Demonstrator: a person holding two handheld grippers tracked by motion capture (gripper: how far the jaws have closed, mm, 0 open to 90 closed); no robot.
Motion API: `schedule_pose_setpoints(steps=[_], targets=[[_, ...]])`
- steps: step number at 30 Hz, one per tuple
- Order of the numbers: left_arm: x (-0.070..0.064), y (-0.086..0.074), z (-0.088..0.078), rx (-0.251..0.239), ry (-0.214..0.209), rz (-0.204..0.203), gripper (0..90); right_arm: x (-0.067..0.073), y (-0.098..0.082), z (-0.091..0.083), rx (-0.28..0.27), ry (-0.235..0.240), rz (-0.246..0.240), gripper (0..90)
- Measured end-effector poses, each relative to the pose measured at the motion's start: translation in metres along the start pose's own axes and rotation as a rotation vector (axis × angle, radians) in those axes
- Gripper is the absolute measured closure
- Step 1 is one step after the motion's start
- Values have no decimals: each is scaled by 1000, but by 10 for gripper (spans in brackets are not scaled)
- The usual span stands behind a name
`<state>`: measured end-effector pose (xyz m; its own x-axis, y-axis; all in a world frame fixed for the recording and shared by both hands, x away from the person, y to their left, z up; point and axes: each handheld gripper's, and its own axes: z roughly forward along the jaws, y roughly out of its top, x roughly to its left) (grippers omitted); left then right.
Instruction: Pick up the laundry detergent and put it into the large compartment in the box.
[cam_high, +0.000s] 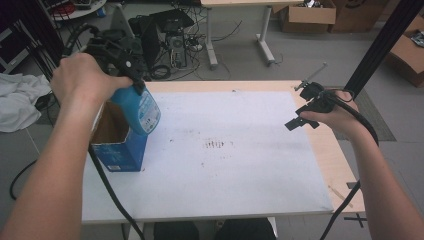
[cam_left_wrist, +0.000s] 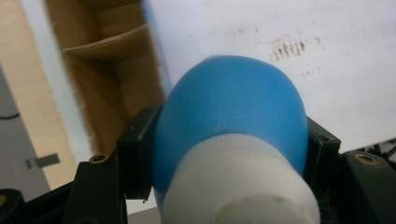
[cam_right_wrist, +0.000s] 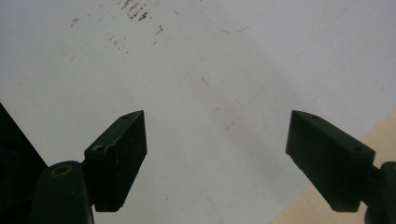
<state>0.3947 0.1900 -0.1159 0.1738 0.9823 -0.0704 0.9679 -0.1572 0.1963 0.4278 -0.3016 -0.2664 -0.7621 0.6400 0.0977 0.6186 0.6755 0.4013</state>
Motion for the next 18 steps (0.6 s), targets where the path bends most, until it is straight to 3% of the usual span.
schedule_pose_setpoints(steps=[8,18], targets=[[40,-7,-13,-28,48,-143,369,-4,-2,1,5,-1,9,205],[57,-9,-1,-32,98,-213,370,-6,-3,3,11,2,16,205]])
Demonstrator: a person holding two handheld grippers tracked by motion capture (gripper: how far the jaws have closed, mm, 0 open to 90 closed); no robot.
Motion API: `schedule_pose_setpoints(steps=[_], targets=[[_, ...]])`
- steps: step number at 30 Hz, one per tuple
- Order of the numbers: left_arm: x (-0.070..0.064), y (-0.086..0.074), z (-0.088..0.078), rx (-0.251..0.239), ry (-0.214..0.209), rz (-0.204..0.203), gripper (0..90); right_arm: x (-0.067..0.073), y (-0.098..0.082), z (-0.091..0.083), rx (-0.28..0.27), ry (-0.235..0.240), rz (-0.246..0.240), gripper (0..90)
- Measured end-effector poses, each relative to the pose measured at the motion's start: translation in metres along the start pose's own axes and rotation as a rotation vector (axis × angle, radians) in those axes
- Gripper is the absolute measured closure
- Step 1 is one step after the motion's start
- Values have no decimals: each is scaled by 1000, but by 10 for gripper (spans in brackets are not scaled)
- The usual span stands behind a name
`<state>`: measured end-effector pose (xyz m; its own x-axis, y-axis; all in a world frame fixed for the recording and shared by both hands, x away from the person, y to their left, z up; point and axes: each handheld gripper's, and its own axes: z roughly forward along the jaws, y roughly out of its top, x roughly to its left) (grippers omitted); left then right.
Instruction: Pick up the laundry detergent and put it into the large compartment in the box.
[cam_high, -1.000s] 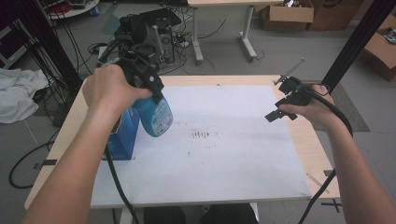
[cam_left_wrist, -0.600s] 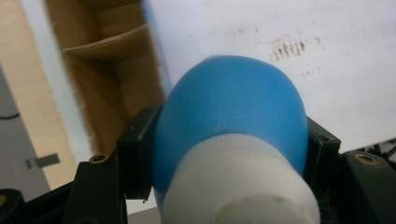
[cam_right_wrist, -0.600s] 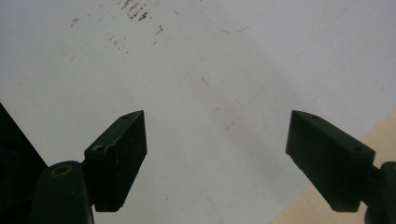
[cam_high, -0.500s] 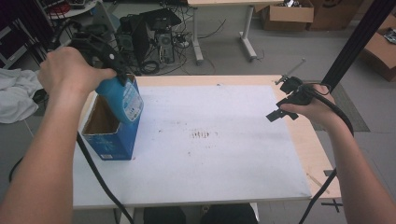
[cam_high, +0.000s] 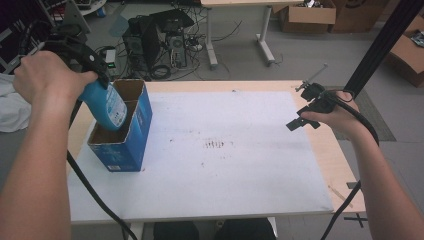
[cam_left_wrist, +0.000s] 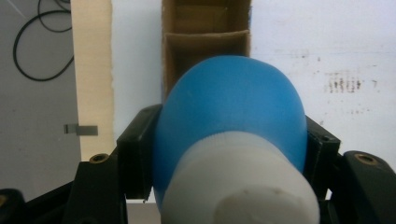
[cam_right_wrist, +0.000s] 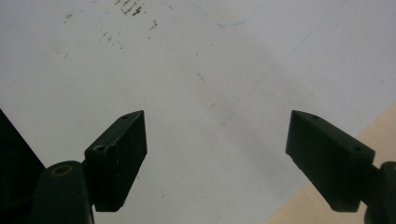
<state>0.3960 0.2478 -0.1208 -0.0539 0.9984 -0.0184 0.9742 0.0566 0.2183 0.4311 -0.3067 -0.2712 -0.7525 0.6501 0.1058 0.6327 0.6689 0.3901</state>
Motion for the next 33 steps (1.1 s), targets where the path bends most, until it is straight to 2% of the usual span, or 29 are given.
schedule_pose_setpoints(steps=[7,8,11,12,14,16,17,19,20,21,23,33], targets=[[2,1,21,28,6,-7,370,-2,-2,0,-2,0,4,206],[2,2,31,34,11,-8,370,-2,-3,0,1,-1,1,206],[2,1,40,43,10,-1,370,-2,-4,0,2,1,3,206],[2,1,49,48,6,-2,370,-3,-5,0,1,0,4,205],[2,1,54,54,5,0,370,-4,-5,0,1,0,7,205],[1,0,67,67,12,2,370,-5,-6,1,2,0,9,204],[1,0,67,67,12,2,370,-5,-6,1,2,0,9,204],[-1,0,76,84,24,8,370,-5,-6,2,3,2,12,204],[-2,0,86,98,23,11,371,-6,-6,4,3,1,9,204],[-2,0,86,98,23,11,371,-5,-6,4,4,3,7,204],[-2,0,100,112,16,11,371,-5,-5,6,5,5,8,204],[-2,-1,127,137,47,13,371,-7,-7,10,13,7,12,204]])
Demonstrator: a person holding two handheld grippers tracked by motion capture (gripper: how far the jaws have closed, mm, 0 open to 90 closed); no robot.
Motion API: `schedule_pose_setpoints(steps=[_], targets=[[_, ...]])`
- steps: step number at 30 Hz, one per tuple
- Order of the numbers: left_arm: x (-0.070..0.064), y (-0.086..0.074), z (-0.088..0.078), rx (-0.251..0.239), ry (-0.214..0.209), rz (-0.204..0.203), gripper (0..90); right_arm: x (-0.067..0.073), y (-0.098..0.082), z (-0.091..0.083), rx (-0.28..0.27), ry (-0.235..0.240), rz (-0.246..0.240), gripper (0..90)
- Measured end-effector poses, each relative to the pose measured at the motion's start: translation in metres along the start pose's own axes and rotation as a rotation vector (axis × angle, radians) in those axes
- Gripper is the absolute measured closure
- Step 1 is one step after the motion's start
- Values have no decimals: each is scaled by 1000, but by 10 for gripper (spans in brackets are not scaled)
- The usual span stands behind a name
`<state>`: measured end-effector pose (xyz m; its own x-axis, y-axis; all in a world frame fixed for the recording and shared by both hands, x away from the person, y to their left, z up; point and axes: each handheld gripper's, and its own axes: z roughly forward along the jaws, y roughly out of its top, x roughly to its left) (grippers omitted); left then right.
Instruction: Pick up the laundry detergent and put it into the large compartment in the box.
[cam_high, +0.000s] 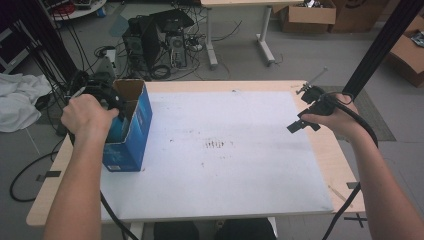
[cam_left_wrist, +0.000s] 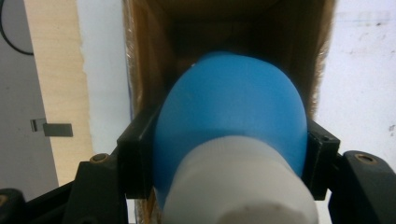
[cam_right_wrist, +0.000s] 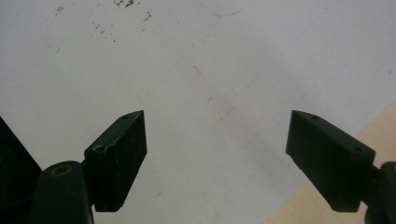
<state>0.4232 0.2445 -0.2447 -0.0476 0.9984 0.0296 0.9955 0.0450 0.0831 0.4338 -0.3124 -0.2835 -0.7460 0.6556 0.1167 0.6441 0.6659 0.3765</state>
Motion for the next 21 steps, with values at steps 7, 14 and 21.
schedule_pose_setpoints(steps=[7,14,21], targets=[[-4,2,14,22,11,11,371,0,1,4,2,8,0,204],[-5,4,24,43,29,24,372,-1,0,6,2,12,3,204],[-4,4,32,62,46,34,372,-3,-2,7,5,12,6,205]])
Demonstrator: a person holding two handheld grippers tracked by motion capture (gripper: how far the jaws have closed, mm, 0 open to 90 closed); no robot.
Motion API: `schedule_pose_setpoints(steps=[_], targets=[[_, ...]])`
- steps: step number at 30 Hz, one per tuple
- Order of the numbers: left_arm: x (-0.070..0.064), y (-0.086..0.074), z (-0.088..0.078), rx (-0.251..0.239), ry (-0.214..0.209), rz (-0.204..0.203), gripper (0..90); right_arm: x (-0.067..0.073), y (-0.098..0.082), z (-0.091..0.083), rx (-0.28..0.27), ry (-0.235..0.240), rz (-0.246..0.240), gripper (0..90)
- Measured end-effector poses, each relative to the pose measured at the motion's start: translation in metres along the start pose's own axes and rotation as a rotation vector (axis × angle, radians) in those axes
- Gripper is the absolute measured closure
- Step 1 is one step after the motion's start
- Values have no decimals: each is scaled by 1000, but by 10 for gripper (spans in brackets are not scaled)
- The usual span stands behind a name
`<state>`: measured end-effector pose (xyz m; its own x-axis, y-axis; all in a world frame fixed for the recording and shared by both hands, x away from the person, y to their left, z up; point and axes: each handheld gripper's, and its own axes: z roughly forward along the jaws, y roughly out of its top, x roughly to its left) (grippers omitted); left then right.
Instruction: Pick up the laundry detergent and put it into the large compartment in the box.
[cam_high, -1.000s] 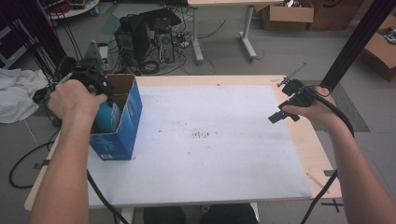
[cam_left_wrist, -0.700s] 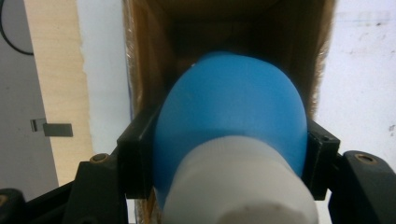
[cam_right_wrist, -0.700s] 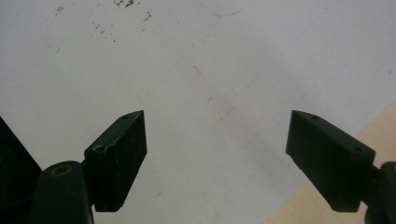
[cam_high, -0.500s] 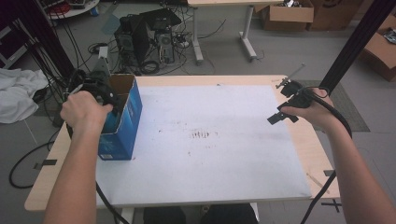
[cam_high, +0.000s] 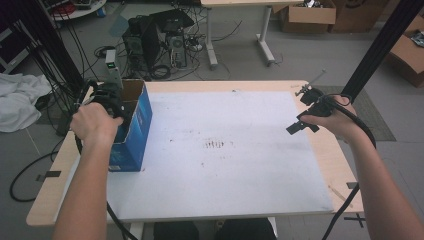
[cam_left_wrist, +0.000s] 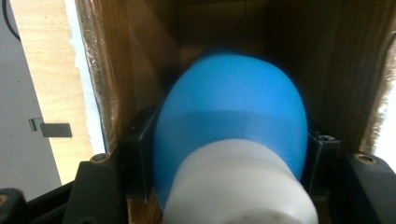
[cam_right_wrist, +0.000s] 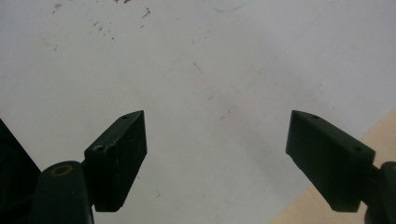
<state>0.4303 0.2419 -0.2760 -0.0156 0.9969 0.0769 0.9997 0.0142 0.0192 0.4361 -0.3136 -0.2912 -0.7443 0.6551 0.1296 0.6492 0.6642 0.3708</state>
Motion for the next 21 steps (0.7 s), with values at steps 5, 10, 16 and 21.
schedule_pose_setpoints(steps=[5,10,16,21], targets=[[1,0,2,2,-5,-2,371,-1,-1,0,-2,2,3,205],[0,0,3,2,-4,3,369,-1,-2,2,0,3,4,204],[-1,1,3,3,-1,-1,366,-1,-3,2,2,6,7,205],[-1,1,4,1,1,-1,361,-1,-3,2,2,5,7,205]])
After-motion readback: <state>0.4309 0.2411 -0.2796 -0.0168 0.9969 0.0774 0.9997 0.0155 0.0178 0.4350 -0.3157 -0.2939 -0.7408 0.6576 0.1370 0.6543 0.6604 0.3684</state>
